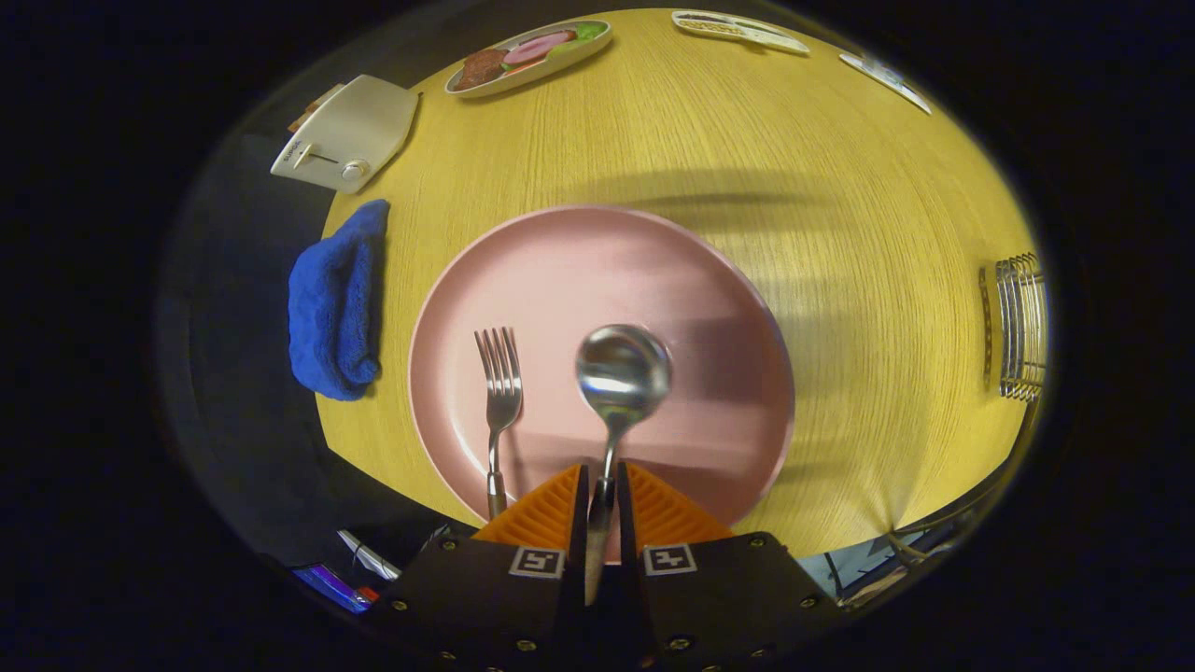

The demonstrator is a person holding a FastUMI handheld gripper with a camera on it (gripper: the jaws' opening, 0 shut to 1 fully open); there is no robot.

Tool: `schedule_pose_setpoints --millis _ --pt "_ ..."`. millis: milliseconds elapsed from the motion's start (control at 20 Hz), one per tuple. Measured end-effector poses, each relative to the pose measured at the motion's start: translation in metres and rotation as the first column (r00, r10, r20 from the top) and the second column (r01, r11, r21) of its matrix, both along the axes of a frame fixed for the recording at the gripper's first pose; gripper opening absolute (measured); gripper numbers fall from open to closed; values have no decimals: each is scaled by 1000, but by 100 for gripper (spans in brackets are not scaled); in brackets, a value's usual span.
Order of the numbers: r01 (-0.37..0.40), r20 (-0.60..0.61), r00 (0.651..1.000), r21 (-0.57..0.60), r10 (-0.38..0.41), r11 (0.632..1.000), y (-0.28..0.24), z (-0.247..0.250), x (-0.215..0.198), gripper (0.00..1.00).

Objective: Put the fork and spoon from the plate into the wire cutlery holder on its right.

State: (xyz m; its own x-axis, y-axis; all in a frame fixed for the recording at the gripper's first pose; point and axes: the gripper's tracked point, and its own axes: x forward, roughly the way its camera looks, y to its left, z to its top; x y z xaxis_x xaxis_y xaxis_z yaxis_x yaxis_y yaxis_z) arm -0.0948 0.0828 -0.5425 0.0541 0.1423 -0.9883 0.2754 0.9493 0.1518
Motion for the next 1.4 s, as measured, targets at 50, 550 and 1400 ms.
schedule_pose_setpoints --millis 50,550,1400 --pt "-2 0 1000 5 2 1000 1 1 -1 17" --pt "29 26 999 80 -31 996 2 8 2 2" --pt "48 86 994 175 -64 983 -2 65 23 2"
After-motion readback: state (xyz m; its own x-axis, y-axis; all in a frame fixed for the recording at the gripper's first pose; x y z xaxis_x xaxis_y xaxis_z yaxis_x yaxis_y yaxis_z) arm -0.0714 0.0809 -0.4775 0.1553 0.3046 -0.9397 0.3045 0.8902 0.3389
